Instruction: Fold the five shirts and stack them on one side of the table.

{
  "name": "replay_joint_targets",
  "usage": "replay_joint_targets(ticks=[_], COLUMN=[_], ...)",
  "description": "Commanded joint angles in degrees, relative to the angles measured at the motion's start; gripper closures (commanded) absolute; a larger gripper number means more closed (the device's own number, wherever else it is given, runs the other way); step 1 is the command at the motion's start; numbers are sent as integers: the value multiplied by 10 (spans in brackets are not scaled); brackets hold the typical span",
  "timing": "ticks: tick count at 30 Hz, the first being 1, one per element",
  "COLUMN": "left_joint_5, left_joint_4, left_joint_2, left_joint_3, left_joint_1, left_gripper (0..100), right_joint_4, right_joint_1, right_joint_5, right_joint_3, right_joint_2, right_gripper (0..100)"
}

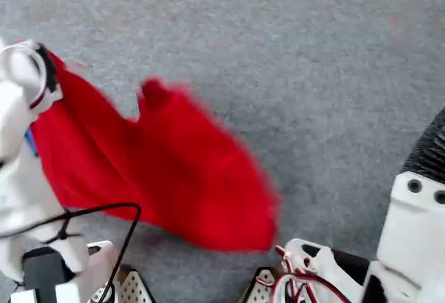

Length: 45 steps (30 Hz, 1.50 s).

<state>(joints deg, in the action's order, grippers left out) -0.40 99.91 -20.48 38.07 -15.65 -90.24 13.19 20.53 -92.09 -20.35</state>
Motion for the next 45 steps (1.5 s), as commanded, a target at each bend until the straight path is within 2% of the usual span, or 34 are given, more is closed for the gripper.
replay_joint_targets(ticks=[1, 9, 16, 22, 26, 29, 34, 40, 45], left_joint_5=[-2, -4, -4, -4, -4, -4, -4, -4, -3], left_joint_4=[-52, -212, -301, -365, -418, -474, -546, -582, -582], left_joint_2=[-9, -9, -9, -10, -10, -10, -9, -6, -5], left_joint_3=[-91, -312, -501, -636, -709, -769, -828, -844, -845], left_joint_1=[-28, -64, -64, -95, -127, -133, -141, -145, -151], left_gripper=[981, 981, 981, 981, 981, 981, 981, 981, 981], right_joint_4=[-12, -33, -118, -69, -17, 25, 63, 56, -4], right_joint_1=[-8, -28, -233, -407, -499, -532, -533, -531, -531], right_joint_5=[12, 16, 92, 91, 73, 62, 6, -119, -201], right_joint_3=[28, 202, 531, 770, 849, 856, 777, 573, 384], right_joint_2=[12, 34, 75, 123, 176, 232, 353, 524, 664], right_gripper=[994, 994, 994, 988, 906, 852, 850, 850, 850])
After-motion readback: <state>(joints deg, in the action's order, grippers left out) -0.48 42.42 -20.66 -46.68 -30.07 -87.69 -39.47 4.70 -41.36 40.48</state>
